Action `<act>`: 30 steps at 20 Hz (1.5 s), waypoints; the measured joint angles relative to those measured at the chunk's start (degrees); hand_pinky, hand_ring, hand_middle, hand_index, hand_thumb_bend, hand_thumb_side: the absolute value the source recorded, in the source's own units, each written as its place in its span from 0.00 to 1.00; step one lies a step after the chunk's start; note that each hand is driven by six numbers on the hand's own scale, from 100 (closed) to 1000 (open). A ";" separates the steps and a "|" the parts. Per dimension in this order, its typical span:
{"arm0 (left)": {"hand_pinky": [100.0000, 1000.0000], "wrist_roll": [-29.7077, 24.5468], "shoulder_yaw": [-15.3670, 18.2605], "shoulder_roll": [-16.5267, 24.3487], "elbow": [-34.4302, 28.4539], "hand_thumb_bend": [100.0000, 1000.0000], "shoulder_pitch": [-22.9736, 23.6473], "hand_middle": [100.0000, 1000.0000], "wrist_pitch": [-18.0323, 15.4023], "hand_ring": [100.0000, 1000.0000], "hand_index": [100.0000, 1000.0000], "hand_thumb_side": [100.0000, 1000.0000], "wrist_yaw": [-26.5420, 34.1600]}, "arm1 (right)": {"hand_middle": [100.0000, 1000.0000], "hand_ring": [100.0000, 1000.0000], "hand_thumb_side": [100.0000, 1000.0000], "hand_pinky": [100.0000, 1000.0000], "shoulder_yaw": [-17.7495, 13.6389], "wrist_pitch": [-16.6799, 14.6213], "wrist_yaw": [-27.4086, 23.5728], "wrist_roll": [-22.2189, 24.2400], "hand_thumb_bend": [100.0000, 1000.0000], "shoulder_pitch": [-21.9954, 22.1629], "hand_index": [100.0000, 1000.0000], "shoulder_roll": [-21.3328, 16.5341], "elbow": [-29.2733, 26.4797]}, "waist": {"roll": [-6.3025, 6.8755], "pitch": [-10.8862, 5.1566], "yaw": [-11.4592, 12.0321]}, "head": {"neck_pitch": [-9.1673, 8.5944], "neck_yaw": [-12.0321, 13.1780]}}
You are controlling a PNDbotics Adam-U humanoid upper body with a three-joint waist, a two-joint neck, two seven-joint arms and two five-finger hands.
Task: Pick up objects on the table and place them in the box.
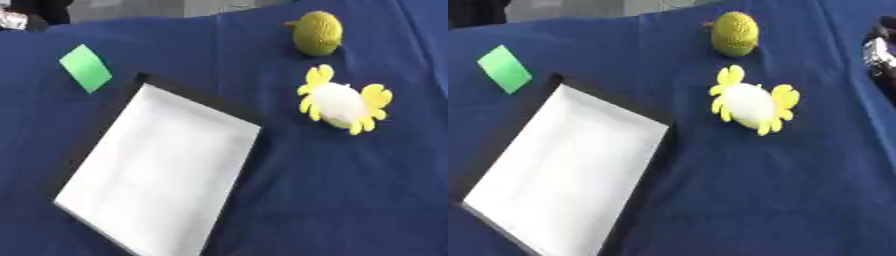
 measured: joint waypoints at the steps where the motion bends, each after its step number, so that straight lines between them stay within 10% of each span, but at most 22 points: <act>1: 0.93 -0.07 -0.25 -0.39 0.70 0.55 -0.29 0.83 0.26 0.90 0.90 0.55 -0.78 | 0.92 0.97 0.48 0.91 0.00 0.02 0.00 0.02 0.00 0.00 0.83 0.00 0.00 | 0.00 0.00 -0.03 | 0.00 0.08; 30: 0.94 -3.12 -2.36 -9.43 15.80 0.73 -5.52 0.85 -5.57 0.91 0.90 0.56 -6.48 | 0.92 0.97 0.48 0.91 0.04 0.15 0.16 0.13 0.00 -0.23 0.82 0.01 0.01 | 0.00 0.00 -0.42 | -0.02 1.16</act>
